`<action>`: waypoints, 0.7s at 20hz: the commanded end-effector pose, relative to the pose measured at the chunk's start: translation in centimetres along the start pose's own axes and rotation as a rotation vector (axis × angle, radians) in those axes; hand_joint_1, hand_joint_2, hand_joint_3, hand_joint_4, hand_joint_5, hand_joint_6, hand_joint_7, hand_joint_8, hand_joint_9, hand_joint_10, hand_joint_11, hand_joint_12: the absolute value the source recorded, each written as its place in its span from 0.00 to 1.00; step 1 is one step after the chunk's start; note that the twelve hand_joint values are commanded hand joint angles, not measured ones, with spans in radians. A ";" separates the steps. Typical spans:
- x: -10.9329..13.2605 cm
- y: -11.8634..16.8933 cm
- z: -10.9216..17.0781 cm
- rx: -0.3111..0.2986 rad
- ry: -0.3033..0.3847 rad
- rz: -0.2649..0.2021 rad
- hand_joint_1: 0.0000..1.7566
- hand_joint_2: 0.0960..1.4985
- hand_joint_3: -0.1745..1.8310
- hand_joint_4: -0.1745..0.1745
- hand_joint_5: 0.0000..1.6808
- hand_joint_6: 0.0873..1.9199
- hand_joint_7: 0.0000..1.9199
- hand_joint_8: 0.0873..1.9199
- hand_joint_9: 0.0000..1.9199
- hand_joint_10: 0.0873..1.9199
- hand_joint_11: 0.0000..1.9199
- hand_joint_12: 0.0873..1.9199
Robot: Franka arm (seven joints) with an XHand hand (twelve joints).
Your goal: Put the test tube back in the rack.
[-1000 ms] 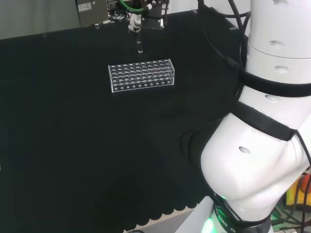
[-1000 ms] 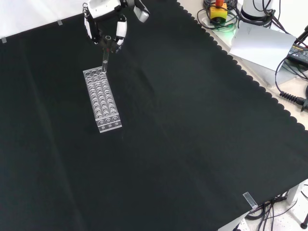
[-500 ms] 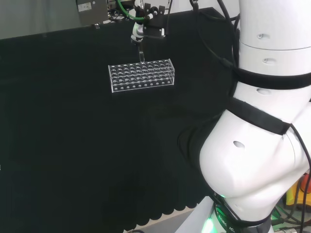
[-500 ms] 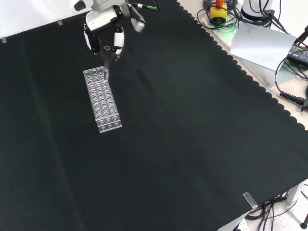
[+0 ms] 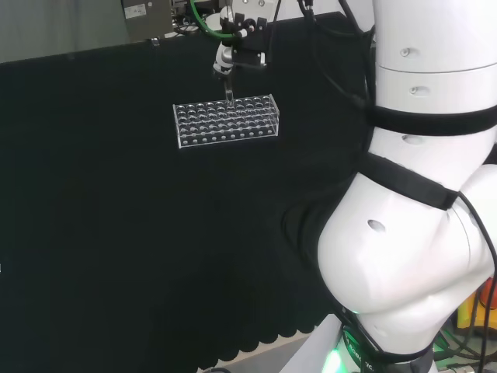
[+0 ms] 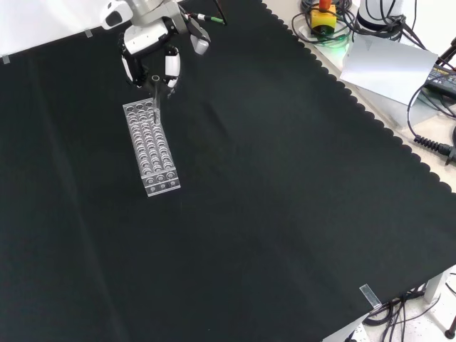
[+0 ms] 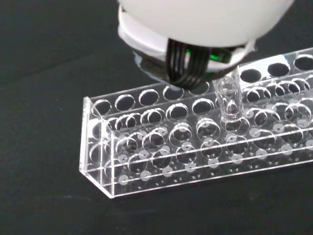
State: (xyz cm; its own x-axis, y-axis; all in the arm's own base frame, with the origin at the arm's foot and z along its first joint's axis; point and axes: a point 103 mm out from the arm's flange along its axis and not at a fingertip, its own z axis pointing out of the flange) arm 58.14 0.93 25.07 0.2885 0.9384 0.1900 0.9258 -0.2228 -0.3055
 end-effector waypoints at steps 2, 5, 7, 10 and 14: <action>-0.5 0.7 1.0 0.019 -0.010 0.007 0.82 0.32 0.46 0.00 0.82 0.20 0.78 0.20 0.72 0.18 0.56 0.56; -0.7 1.0 1.5 0.027 -0.011 0.006 0.82 0.32 0.46 0.00 0.82 0.20 0.78 0.20 0.72 0.18 0.56 0.56; -0.8 1.2 1.8 0.032 -0.009 0.011 0.82 0.32 0.46 0.00 0.82 0.20 0.78 0.20 0.72 0.18 0.56 0.56; -1.3 1.3 1.7 0.033 0.004 0.010 0.82 0.32 0.46 0.00 0.83 0.20 0.78 0.20 0.72 0.18 0.56 0.56; -1.4 1.5 1.7 0.035 0.001 0.012 0.82 0.32 0.46 0.00 0.83 0.20 0.78 0.20 0.72 0.18 0.56 0.56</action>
State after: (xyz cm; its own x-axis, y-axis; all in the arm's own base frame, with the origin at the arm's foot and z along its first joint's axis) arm 58.61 -0.10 22.83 0.2981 0.9362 0.1861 0.9142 -0.2240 -0.3377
